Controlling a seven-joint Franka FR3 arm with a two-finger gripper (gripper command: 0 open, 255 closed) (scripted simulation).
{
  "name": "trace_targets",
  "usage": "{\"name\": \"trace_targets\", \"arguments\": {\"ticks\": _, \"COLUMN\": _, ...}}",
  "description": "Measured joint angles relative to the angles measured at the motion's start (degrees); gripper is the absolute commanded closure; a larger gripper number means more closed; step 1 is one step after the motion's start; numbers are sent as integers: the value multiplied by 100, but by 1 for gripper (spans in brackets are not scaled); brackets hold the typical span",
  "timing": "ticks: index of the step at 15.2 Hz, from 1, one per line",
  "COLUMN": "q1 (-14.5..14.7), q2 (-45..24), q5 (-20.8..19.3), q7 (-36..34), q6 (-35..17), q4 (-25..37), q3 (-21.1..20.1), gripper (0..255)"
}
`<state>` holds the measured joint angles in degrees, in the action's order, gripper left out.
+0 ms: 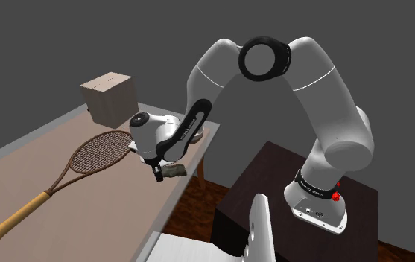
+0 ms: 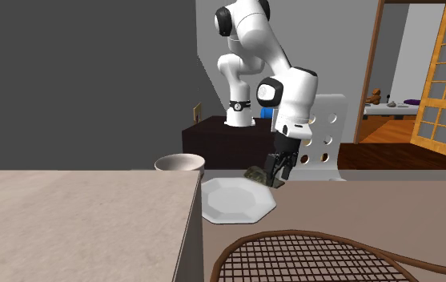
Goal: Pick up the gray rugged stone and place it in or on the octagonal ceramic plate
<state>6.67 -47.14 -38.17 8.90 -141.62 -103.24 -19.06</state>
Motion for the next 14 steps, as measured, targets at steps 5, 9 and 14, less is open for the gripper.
{"name": "trace_targets", "arguments": {"ticks": 5, "q1": 0, "q2": -2, "q5": -2, "q7": 0, "q6": -4, "q4": 3, "q3": 2, "gripper": 255}}
{"name": "trace_targets", "arguments": {"ticks": 9, "q1": 1, "q2": -3, "q5": -2, "q7": 0, "q6": -4, "q4": 1, "q3": 1, "gripper": 255}}
{"name": "trace_targets", "arguments": {"ticks": 14, "q1": 2, "q2": -2, "q5": -3, "q7": -1, "q6": -6, "q4": 3, "q3": 1, "gripper": 255}}
